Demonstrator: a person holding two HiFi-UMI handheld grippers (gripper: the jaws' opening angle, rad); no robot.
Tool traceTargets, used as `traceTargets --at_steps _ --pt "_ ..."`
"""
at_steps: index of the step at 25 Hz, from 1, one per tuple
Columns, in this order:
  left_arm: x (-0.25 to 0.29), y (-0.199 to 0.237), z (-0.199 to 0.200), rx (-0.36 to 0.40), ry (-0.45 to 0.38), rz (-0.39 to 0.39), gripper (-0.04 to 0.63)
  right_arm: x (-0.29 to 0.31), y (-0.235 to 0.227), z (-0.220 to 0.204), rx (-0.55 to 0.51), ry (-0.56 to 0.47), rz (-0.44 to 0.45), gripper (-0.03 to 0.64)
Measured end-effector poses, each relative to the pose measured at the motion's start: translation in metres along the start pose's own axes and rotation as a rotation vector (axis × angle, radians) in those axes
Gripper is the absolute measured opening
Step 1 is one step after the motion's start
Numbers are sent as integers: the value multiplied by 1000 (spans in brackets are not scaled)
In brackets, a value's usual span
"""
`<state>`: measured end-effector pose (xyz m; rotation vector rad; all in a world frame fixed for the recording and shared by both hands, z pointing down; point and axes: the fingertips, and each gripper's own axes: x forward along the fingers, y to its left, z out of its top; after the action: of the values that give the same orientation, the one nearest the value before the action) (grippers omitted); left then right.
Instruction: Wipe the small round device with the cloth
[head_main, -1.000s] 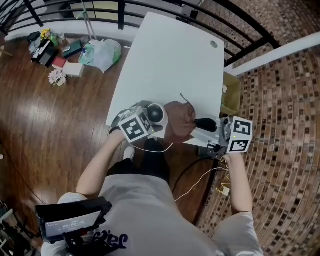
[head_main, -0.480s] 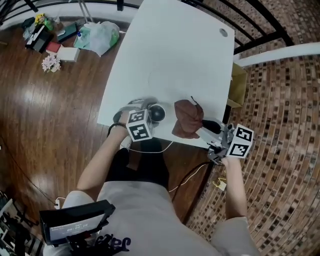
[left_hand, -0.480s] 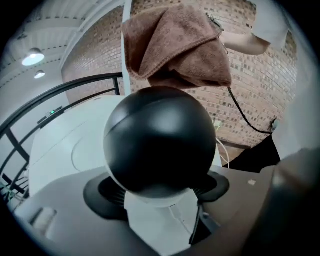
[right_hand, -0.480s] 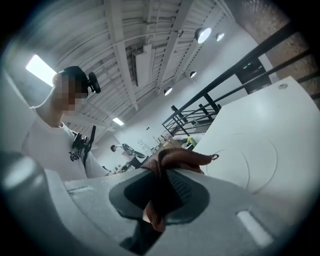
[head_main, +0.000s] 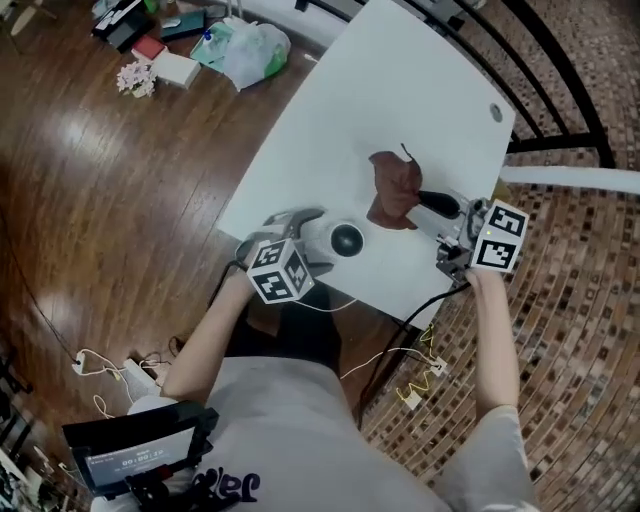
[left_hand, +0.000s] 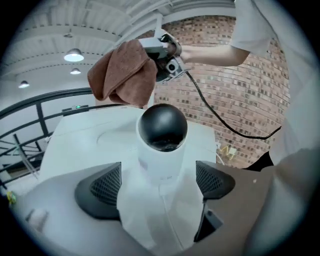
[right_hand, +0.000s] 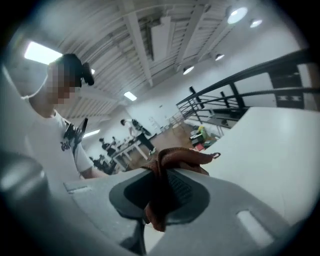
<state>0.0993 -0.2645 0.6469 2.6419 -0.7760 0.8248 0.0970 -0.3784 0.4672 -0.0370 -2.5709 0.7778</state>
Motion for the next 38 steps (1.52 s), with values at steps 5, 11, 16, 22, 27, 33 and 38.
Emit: traceTargets --at_steps 5,11,16,22,27,33,38 --pt "-68 33 -18 -265 -146 189 495 102 34 0 -291 460 368 35" --pt "-163 77 -76 -427 -193 426 491 162 111 -88 -501 1028 858 35" --pt "-185 72 -103 -459 -203 488 511 142 131 -171 -789 1368 1114 37" --pt "-189 50 -94 -445 -279 417 508 139 120 -174 -754 1487 1189 37" --pt "-201 45 -86 -484 -394 381 505 116 106 -182 -749 1559 1257 37" --pt "-217 57 -92 -522 -400 440 499 100 105 -201 -772 1693 1373 37" --pt "-229 68 -94 -554 -426 504 480 88 112 -196 -712 1729 1444 37"
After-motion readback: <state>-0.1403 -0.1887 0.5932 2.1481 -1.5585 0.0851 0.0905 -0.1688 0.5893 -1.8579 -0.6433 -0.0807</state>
